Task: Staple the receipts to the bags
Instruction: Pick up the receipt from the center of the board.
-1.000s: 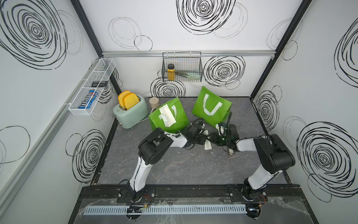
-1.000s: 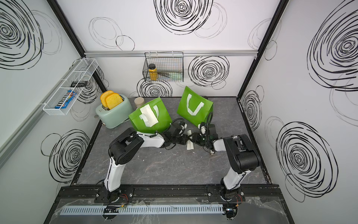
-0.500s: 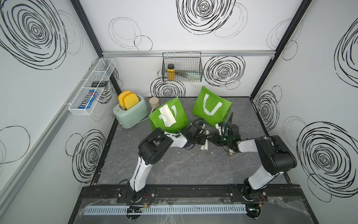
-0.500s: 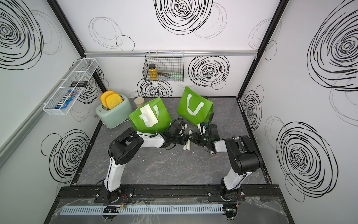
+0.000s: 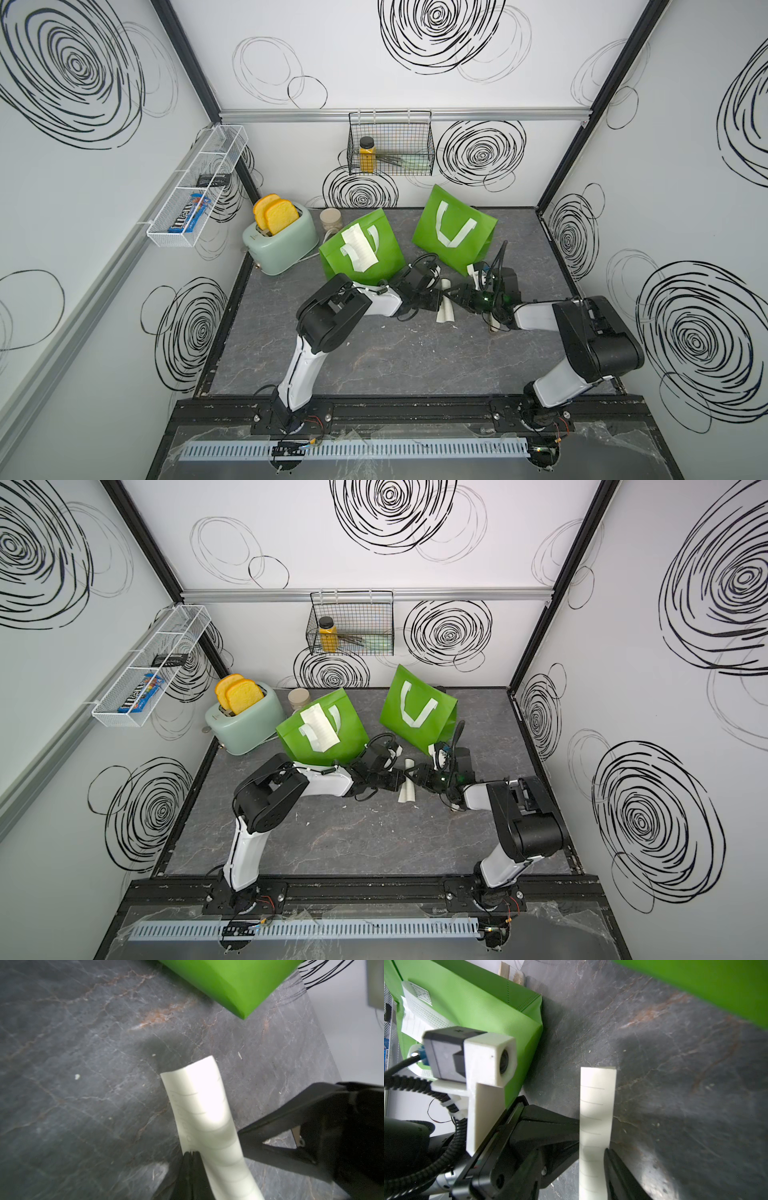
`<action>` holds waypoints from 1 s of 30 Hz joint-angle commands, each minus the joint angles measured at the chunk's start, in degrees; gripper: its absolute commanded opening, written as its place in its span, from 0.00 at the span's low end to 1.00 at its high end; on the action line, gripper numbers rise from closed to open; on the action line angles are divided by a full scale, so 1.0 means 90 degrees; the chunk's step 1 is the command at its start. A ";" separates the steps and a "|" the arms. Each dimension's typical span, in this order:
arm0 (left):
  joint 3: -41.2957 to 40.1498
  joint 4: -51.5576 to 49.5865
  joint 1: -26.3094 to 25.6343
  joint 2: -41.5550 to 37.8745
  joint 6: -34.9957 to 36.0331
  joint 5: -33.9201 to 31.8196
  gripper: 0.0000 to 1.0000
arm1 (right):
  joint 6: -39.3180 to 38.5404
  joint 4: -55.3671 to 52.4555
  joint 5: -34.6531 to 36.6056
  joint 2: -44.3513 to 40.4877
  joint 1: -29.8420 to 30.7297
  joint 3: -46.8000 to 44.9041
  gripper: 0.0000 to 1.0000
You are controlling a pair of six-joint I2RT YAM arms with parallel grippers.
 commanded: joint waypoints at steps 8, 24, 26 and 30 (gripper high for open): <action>-0.0083 -0.0637 -0.0034 0.0119 0.0188 0.0120 0.00 | -0.0206 0.0055 -0.0099 0.0598 -0.0146 0.0695 0.52; 0.0073 -0.1199 0.0260 0.0004 0.0650 -0.0257 0.00 | -0.0972 -0.0844 0.1346 -0.0284 -0.0131 0.0443 0.54; 0.0102 -0.1303 0.0296 0.0012 0.0742 -0.0335 0.00 | -0.1123 -0.0662 0.1594 -0.0238 -0.0058 0.0444 0.55; 0.0140 -0.1401 0.0366 -0.0002 0.0853 -0.0374 0.00 | -0.1364 -0.0611 0.2112 0.0112 0.0133 0.0561 0.56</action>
